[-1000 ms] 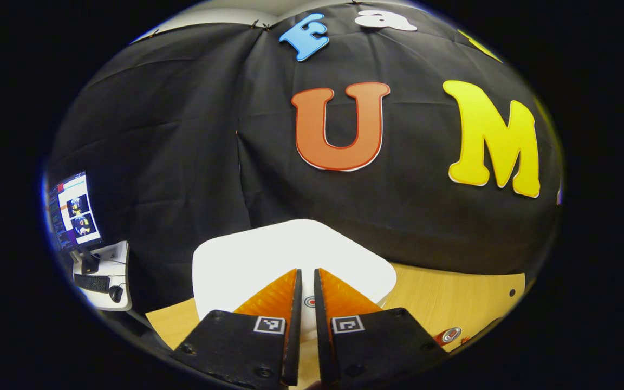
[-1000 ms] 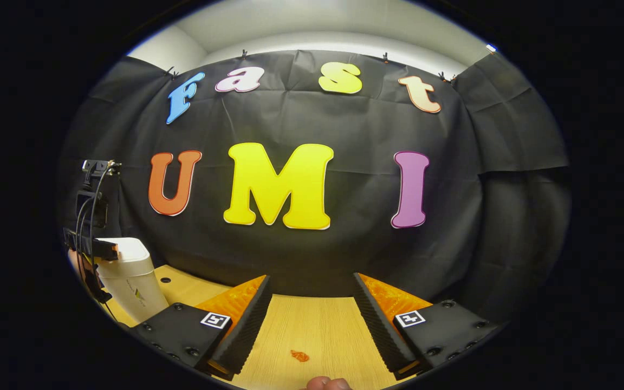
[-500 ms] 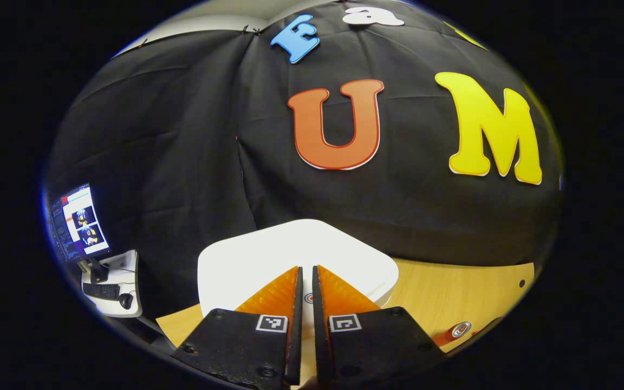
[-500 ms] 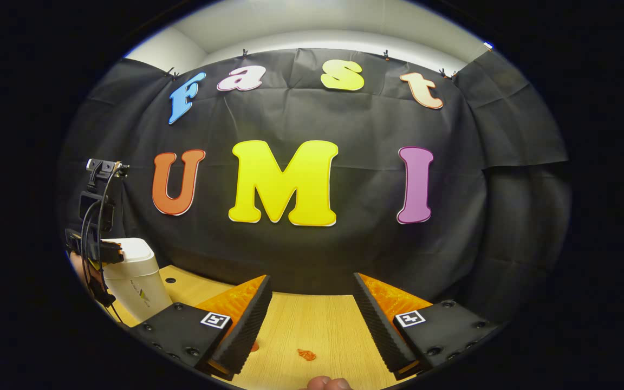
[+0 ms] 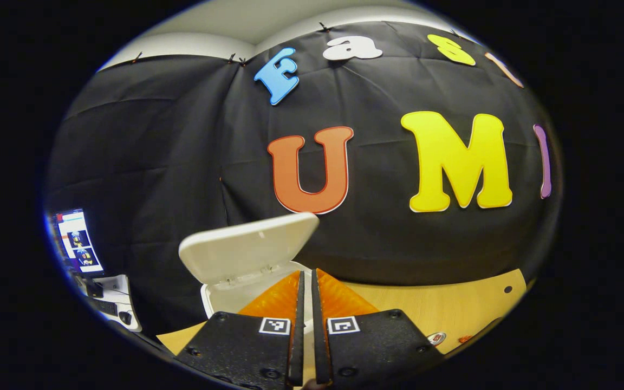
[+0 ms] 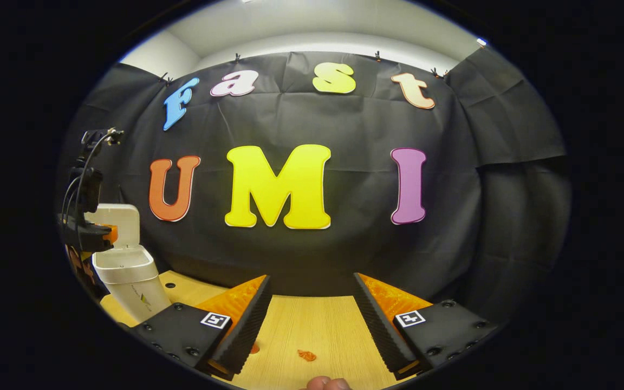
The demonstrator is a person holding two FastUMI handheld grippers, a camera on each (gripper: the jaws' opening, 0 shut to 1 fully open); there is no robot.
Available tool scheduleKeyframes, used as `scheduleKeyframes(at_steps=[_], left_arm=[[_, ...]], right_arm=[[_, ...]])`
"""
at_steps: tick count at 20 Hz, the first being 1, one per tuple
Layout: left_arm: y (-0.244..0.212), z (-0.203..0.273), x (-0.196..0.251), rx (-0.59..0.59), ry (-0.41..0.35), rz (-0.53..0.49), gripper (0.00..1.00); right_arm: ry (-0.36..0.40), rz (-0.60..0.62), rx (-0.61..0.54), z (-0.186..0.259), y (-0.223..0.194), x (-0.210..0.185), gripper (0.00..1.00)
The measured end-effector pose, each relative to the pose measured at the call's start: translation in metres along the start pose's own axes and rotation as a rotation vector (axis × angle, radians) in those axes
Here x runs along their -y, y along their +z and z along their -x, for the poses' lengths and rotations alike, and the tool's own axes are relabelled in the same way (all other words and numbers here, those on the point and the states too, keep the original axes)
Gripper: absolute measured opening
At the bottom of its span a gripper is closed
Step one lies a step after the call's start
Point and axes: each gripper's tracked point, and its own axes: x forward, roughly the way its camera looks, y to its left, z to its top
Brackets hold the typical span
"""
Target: Press the lid of the desktop garbage bin to open it, pick up the crumpled paper on the desktop and throw it into the bin, then pick up the pop can on the desktop and drop it into the bin, and finally close the garbage bin lid.
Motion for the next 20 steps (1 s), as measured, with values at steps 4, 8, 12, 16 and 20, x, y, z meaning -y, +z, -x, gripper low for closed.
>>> scheduleKeyframes(at_steps=[4,8,12,16,20], left_arm=[[0.013,0.018,0.022,0.034,-0.100,0.029,0.16],[0.018,0.039,0.049,0.047,-0.217,0.061,0.30],[0.026,0.061,0.063,0.110,-0.298,0.063,0.69],[0.020,0.079,0.072,0.113,-0.367,0.098,0.95],[0.012,0.092,0.076,0.119,-0.390,0.076,0.98]], right_arm=[[0.010,-0.004,0.007,0.003,0.001,-0.002,0.94],[0.019,-0.005,-0.006,0.004,-0.003,-0.003,0.94],[0.022,-0.013,-0.012,0.007,-0.005,-0.001,0.94],[0.017,-0.005,-0.038,0.007,-0.014,0.005,0.94],[0.026,-0.006,-0.076,0.008,-0.031,0.011,0.94]])
